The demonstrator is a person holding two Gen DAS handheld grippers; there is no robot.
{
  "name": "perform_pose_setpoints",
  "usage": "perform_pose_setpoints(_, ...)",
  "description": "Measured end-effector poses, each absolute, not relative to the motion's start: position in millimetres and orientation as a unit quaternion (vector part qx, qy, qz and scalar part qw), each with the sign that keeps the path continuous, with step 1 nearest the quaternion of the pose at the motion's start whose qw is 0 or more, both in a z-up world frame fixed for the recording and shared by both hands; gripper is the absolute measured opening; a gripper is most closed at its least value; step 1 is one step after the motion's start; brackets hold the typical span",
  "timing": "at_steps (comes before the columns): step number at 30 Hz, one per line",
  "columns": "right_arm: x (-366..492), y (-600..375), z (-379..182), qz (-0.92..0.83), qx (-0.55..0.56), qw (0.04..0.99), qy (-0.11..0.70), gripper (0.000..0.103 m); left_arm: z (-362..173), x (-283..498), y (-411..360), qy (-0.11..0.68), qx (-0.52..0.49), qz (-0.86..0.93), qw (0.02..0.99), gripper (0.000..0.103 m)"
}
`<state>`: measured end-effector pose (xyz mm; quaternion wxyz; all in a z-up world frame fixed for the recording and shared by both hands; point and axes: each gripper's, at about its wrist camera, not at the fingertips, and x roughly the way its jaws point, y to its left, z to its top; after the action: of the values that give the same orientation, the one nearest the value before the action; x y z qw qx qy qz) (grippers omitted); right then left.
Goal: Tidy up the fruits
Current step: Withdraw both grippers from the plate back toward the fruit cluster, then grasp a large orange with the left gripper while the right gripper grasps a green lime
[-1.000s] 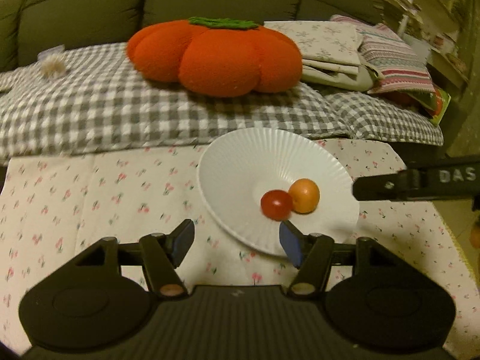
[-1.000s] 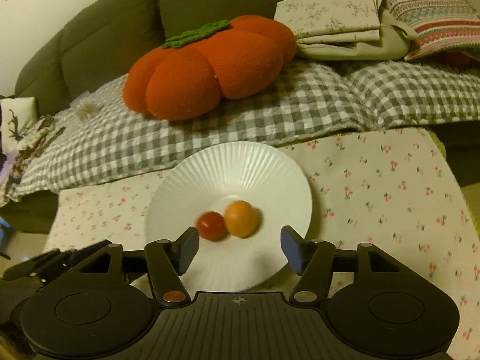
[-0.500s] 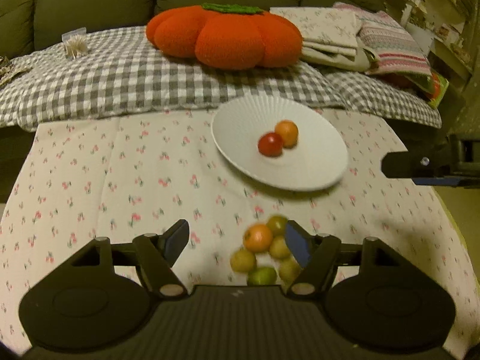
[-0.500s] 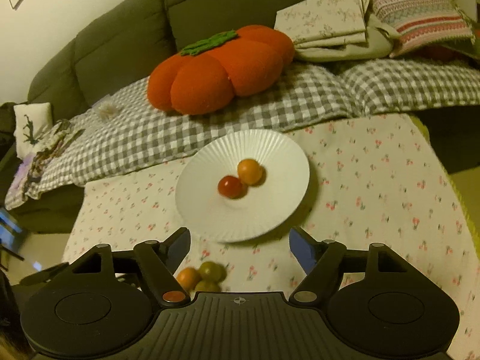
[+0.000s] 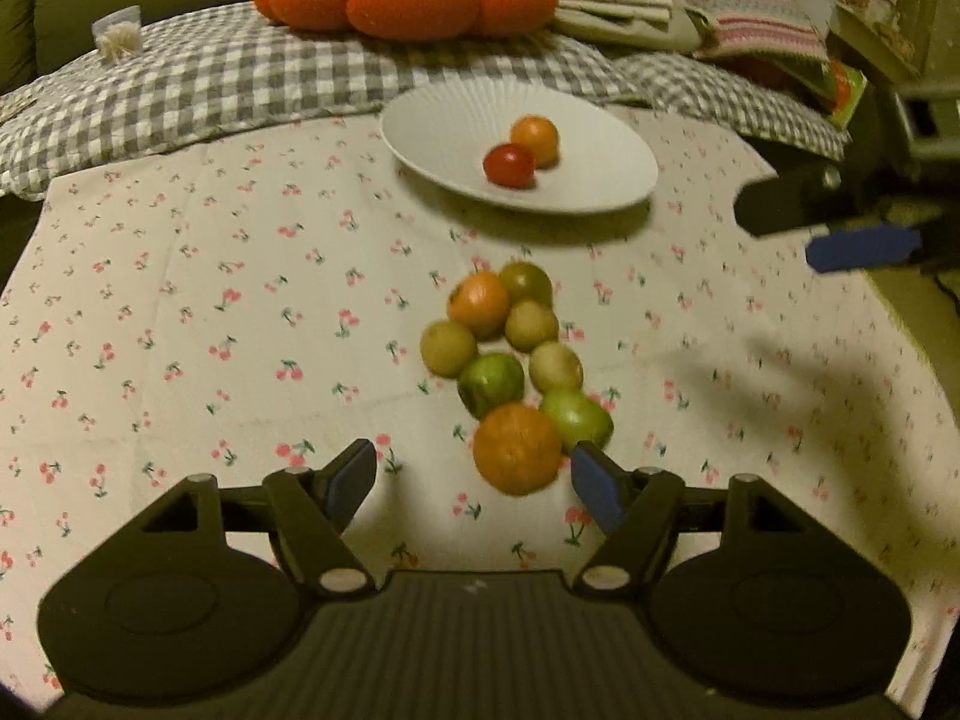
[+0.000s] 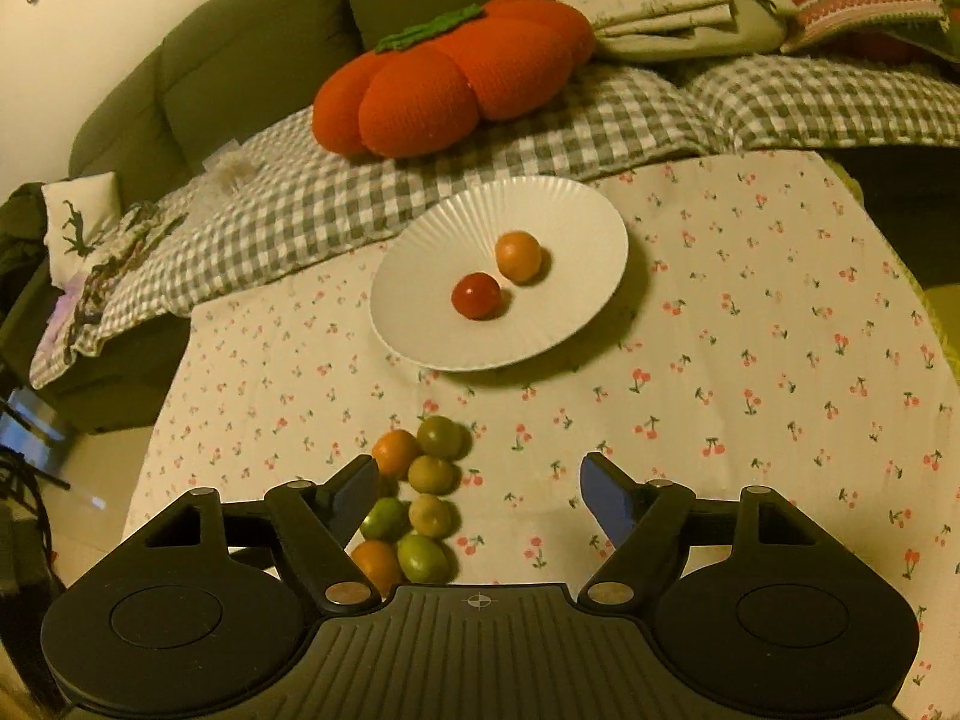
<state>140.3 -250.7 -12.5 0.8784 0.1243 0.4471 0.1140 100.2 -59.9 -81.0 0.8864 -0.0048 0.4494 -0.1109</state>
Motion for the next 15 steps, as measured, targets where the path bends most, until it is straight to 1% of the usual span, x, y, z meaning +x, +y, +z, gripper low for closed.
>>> perform_pose_setpoints(8,142,-252,-19,0.111,0.122,0.875,0.455,0.075,-96,102,-61,0.440,-0.006,-0.117,0.890,0.069)
perform_pose_setpoints(15,144,-248,-23,0.113,0.116,0.872,0.461,0.075,-100,107,-63,0.435,-0.001,-0.129,0.891,0.062)
